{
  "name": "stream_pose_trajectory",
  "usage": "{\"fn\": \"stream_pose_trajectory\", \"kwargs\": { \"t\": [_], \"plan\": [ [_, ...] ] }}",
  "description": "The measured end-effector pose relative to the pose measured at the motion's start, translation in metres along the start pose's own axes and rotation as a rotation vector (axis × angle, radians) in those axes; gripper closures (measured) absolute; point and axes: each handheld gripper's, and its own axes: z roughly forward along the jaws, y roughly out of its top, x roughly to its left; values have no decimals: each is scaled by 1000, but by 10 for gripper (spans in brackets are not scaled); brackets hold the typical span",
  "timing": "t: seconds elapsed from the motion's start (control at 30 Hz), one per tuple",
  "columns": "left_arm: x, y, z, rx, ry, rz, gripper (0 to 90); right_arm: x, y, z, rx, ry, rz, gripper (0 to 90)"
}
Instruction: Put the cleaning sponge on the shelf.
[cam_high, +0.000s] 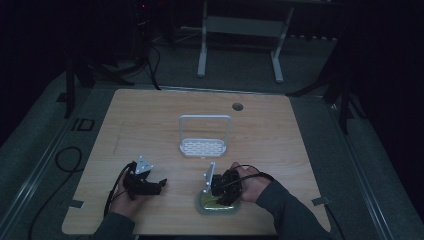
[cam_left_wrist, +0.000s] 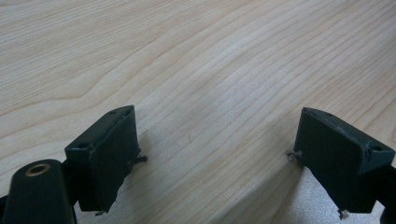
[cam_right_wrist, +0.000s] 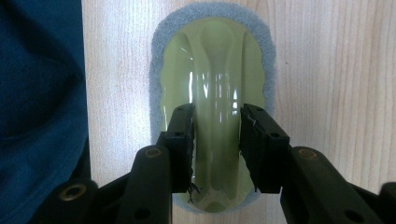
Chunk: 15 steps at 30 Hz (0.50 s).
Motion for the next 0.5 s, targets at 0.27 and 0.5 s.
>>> {"fn": "stream_pose_trajectory", "kwargs": {
  "t": [0.27, 0.5],
  "plan": [
    [0, 0, 0, 0, 0, 0, 137, 0, 3, 1, 20, -1, -12, 672],
    [0, 0, 0, 0, 0, 0, 137, 0, 6, 1, 36, 0, -21, 682]
  ]
}}
